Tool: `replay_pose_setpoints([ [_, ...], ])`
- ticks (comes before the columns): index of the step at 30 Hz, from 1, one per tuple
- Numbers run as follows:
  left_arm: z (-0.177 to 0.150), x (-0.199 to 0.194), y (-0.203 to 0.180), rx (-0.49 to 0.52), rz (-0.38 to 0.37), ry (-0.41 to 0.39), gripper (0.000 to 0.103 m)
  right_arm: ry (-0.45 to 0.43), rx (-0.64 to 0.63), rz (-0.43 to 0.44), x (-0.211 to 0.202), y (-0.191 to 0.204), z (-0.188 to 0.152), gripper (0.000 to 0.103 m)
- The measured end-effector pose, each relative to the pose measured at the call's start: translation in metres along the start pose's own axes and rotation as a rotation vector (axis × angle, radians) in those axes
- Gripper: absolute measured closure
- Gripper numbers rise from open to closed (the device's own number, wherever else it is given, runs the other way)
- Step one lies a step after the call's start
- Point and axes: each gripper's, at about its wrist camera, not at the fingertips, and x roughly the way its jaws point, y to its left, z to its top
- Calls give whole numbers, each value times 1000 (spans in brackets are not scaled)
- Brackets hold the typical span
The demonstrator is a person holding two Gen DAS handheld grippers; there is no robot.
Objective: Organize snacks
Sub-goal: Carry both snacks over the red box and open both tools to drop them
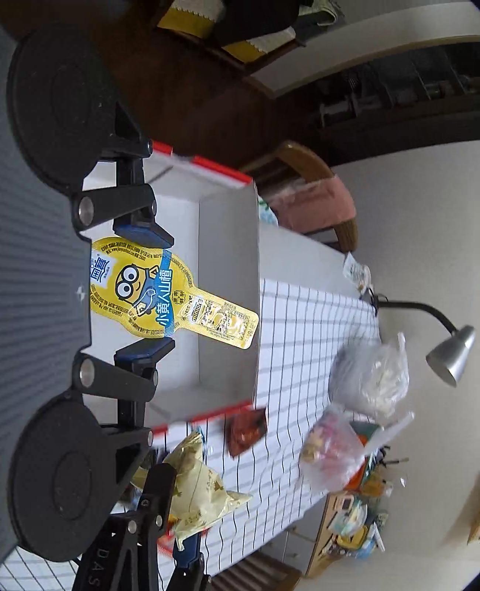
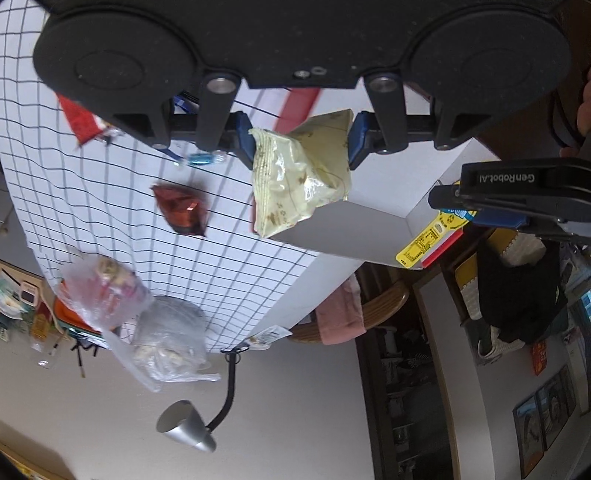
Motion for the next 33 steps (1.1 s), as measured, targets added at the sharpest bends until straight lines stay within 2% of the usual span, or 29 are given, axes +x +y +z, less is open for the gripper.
replay_pose_setpoints([
  [9,4,38,39,33,35,60,52,75,-37,-15,60,29,6,55],
  [13,3,62,51,39,41,112,52,123,-70,1,82,44,3,55],
  [17,-1,83,53,92,40,156,52,176,-91,3,103,54,-1,55],
  [22,-6,101,52,119,34,202,52,229,-112,10,119,61,-5,55],
  [33,-14,122,43,172,25,266,51,258,-167,-13,127,69,-8,53],
])
